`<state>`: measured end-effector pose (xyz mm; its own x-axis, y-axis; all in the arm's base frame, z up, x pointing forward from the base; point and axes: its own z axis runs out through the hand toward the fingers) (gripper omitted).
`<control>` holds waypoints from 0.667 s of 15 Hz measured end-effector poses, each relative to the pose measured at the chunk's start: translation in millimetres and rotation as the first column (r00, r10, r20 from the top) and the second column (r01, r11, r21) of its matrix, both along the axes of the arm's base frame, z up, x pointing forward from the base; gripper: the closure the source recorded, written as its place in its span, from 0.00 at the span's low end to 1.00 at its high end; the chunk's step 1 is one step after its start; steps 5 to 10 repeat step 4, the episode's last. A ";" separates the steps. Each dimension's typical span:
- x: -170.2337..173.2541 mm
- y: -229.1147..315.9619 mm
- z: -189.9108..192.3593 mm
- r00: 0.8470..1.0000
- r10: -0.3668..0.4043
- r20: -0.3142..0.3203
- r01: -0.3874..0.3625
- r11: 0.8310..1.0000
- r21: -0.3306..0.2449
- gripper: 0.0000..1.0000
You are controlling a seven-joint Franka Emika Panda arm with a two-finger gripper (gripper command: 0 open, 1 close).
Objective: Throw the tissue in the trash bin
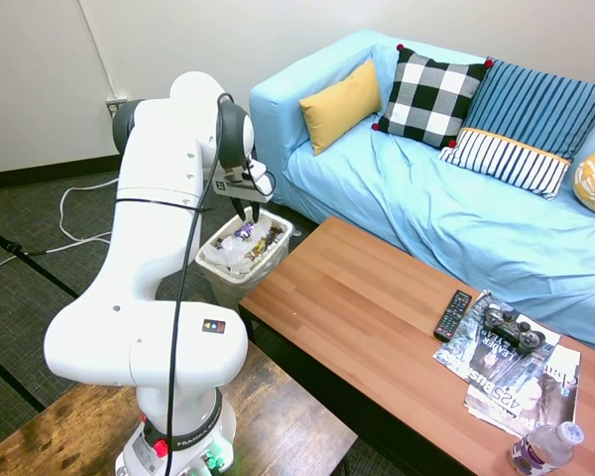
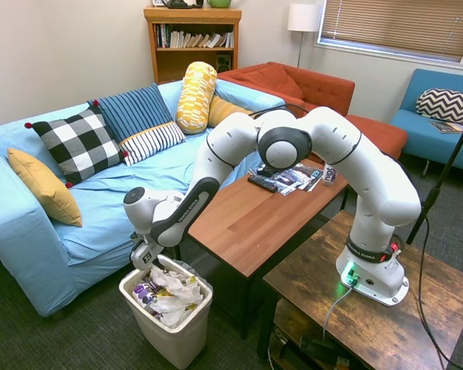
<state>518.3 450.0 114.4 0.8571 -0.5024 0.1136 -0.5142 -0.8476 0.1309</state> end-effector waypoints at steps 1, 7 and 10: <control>1.1 -0.4 0.8 1.000 -0.002 0.000 0.002 1.000 -0.001 0.00; 2.8 -1.7 1.4 1.000 -0.004 0.002 0.004 1.000 -0.004 0.00; 2.8 -1.7 1.4 1.000 -0.004 0.002 0.004 1.000 -0.004 0.00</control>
